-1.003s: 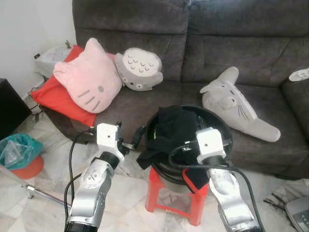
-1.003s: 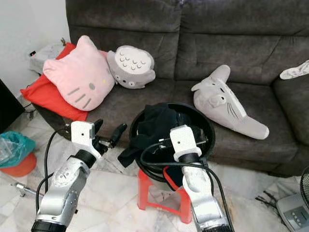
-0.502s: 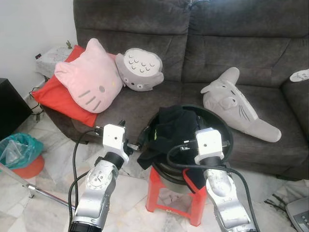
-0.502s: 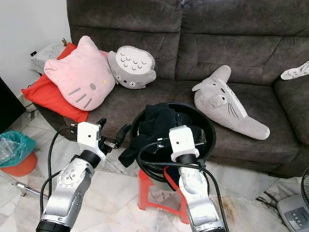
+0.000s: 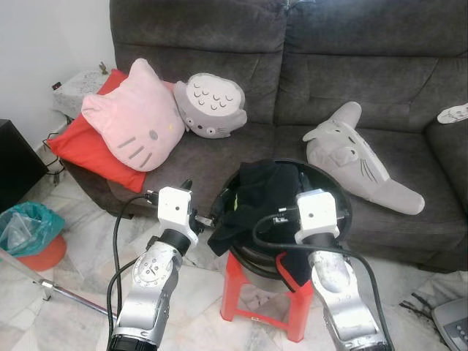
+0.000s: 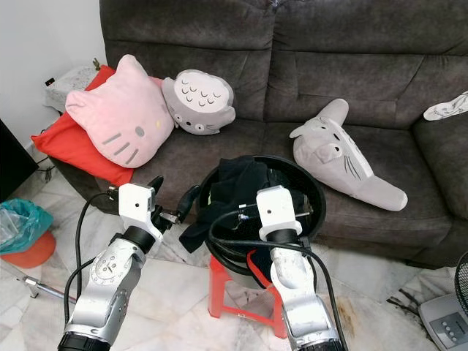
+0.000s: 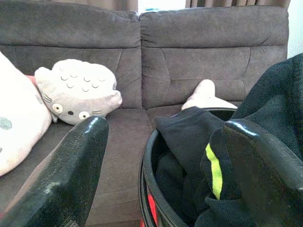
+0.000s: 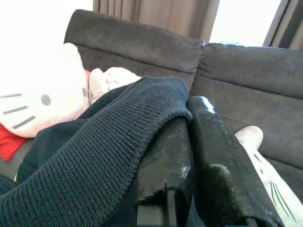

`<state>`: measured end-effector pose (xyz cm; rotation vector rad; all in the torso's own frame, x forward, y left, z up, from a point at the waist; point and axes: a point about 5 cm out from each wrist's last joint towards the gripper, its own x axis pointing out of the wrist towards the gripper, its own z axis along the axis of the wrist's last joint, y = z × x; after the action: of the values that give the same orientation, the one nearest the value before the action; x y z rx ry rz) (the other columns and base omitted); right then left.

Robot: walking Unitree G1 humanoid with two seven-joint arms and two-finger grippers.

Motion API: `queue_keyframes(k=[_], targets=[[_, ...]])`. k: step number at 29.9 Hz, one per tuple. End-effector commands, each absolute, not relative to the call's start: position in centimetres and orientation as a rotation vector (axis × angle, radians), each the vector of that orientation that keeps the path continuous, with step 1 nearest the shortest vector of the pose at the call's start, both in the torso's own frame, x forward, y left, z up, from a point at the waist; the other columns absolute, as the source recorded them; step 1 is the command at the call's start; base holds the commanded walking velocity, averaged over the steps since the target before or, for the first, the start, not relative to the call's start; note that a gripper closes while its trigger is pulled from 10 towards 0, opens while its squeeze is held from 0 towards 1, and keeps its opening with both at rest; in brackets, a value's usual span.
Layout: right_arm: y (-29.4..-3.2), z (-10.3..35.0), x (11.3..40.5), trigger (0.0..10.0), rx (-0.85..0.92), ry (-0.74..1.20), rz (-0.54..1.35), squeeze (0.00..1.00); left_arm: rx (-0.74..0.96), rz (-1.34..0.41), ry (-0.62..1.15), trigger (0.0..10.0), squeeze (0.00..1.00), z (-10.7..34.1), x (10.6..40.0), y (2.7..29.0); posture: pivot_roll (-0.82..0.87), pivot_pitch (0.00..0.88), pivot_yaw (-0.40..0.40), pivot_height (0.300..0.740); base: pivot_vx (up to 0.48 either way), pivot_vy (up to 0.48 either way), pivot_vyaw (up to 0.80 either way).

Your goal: Hang hanger

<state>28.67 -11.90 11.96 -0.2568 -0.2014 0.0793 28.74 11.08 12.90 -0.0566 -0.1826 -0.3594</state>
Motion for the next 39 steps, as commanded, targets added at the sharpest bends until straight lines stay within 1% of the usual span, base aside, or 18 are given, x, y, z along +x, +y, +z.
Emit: queue_keyframes(k=[1,6,10,23,39], targets=[[-11.89,12.55,28.77,10.0,-0.252,-0.218,0.069,0.00,-0.056,-0.363,-0.208,10.0,0.00,13.46,28.85,11.04,-0.10,0.000,0.052,0.740,0.000,0.000,0.00],[-11.74,12.70,28.90,10.0,-0.250,-0.222,0.069,0.00,-0.056,-0.360,-0.211,10.0,0.00,13.54,28.98,11.17,-0.10,0.000,0.054,0.740,0.000,0.000,0.00],[-11.74,12.72,28.95,10.0,-0.250,-0.223,0.070,0.00,-0.056,-0.354,-0.211,10.0,0.00,13.58,29.05,11.28,-0.09,0.000,0.049,0.740,-0.245,0.000,0.00],[-11.84,12.68,29.00,10.0,-0.256,-0.218,0.079,0.00,-0.068,-0.327,-0.221,10.0,0.00,13.72,29.08,11.56,-0.09,0.000,0.030,0.740,-0.287,0.000,0.00],[-11.73,12.68,29.04,10.0,-0.284,-0.229,0.092,0.00,-0.072,-0.334,-0.225,10.0,0.00,13.64,29.09,11.34,-0.10,0.000,0.031,0.740,-0.296,0.000,0.00]])
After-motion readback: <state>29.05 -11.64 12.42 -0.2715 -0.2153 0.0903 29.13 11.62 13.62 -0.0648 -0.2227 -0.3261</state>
